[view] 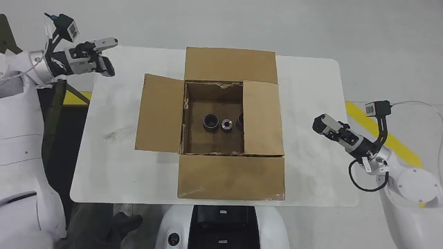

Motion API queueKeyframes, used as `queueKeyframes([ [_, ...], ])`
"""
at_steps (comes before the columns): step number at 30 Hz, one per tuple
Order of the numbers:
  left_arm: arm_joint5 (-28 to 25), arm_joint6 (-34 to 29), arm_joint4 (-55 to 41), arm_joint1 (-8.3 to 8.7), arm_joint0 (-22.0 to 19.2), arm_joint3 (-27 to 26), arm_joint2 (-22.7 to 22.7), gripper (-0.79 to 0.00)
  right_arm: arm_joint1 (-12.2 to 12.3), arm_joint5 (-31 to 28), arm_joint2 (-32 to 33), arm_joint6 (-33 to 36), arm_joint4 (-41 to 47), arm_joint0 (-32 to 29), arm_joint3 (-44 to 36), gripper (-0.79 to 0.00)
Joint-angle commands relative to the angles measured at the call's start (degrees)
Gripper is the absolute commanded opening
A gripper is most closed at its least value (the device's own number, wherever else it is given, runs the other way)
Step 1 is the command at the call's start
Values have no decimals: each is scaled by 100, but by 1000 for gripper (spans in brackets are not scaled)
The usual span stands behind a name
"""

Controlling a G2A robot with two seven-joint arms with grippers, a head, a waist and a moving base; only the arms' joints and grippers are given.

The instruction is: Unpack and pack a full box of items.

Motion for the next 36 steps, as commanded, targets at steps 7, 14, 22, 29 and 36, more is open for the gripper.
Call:
queueKeyframes([
  [7,-413,-255,-510,6,312,15,316,0,0,0,0,0,0,0,0,0],
  [14,-753,-366,-985,33,362,-228,902,0,0,0,0,0,0,0,0,0],
  [22,-596,-366,-1472,102,72,-153,1346,0,0,0,0,0,0,0,0,0],
  [29,-359,-366,-1927,106,-224,-122,1700,0,0,0,0,0,0,0,0,0],
  [36,-158,-346,-2198,72,-434,-161,2053,0,0,0,0,0,0,0,0,0],
])
